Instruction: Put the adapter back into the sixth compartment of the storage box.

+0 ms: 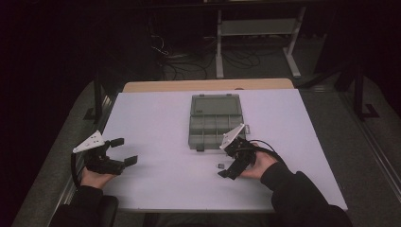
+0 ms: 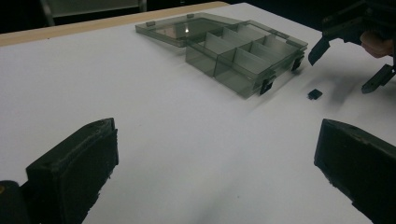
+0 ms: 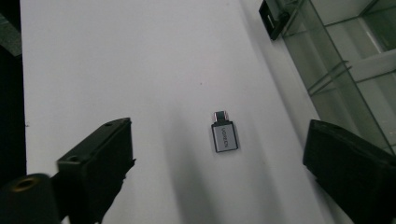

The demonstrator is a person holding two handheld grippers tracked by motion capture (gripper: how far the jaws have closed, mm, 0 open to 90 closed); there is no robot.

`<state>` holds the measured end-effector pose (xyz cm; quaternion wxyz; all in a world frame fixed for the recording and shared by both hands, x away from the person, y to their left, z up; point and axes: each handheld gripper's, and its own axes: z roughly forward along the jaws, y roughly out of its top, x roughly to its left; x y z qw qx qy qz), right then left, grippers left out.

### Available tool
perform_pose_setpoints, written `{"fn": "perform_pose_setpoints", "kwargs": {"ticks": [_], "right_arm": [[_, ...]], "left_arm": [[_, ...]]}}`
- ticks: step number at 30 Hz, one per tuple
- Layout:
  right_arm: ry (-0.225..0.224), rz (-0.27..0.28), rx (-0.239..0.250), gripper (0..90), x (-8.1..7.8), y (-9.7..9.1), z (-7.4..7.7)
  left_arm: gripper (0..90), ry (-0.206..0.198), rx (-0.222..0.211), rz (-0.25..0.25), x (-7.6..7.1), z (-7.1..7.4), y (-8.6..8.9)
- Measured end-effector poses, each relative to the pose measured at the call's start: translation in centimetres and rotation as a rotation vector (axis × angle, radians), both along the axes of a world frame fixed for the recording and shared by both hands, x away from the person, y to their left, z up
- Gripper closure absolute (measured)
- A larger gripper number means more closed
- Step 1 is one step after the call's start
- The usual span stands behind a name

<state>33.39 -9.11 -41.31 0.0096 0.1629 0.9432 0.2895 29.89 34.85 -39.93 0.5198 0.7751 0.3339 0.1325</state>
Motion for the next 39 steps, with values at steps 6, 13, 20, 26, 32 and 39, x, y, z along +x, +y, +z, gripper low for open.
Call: {"fn": "perform_pose_setpoints", "kwargs": {"ticks": [6, 13, 20, 26, 32, 39], "right_arm": [[-0.006, 0.019, -0.016, 19.3, 0.5, 0.5, -0.7], [-0.005, 0.042, -0.026, 27.8, 0.8, 1.0, -1.0], [-0.004, 0.059, -0.034, 34.3, 0.9, 1.1, -1.2], [-0.009, 0.08, -0.048, 51.9, 1.0, 1.2, -1.1], [-0.01, 0.088, -0.06, 57.8, 1.1, 1.4, -1.2], [-0.016, 0.1, -0.091, 65.8, 1.2, 1.8, -1.5]], "left_arm": [[0.0, 0.003, -0.001, -0.005, 0.0, 0.0, 0.0], [0.0, 0.005, 0.0, -0.008, 0.0, 0.0, -0.1], [0.0, 0.005, 0.002, -0.008, 0.0, 0.0, -0.1], [0.0, 0.006, 0.001, -0.008, 0.1, 0.0, -0.1], [0.0, 0.006, 0.002, -0.008, 0.0, 0.0, -0.1], [0.0, 0.007, 0.001, -0.008, 0.0, -0.1, -0.1]]}}
